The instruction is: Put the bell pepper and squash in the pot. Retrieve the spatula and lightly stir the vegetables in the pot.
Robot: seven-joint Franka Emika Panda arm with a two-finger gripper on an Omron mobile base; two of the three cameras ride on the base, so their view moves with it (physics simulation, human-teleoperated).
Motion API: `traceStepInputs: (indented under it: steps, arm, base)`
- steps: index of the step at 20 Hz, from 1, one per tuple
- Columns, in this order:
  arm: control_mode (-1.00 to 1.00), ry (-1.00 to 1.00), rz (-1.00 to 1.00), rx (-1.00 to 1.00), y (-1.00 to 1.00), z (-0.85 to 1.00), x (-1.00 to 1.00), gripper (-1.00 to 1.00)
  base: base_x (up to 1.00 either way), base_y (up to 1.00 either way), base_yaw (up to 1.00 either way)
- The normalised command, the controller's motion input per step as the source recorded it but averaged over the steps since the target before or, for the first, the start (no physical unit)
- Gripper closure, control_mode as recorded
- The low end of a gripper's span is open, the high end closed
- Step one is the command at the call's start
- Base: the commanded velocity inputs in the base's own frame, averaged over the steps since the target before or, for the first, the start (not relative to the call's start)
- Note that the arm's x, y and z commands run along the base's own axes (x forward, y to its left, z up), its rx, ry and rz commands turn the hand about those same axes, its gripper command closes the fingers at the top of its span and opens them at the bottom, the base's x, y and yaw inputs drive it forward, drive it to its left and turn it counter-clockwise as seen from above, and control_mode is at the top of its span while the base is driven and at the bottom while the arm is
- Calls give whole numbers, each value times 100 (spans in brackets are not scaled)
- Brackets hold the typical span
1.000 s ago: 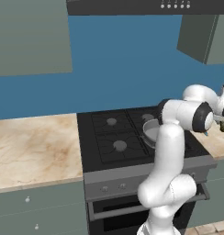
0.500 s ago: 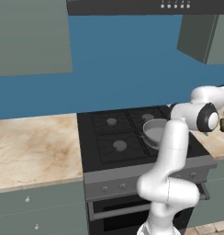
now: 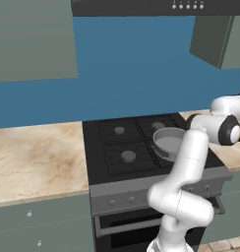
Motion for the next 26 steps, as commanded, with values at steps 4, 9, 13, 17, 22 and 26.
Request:
traceStepInputs:
  steps: [4, 9, 13, 17, 22, 26]
  arm:
    - [-100, 0, 30, 0, 1, -18, 9, -100]
    - [-100, 8, 32, 0, 0, -11, 32, -100]
    - [-100, 7, 32, 0, 4, -13, 40, -100]
    - [-100, 0, 3, 3, -26, 0, 23, -100]
    - [-100, 0, 0, 13, -31, 0, 17, -100]
    - [-100, 0, 0, 11, -18, 0, 0, -100]
  base:
    - [0, 0, 0]
    - [0, 0, 0]
    - [0, 0, 0]
    - [0, 0, 0]
    - [0, 0, 0]
    - [0, 0, 0]
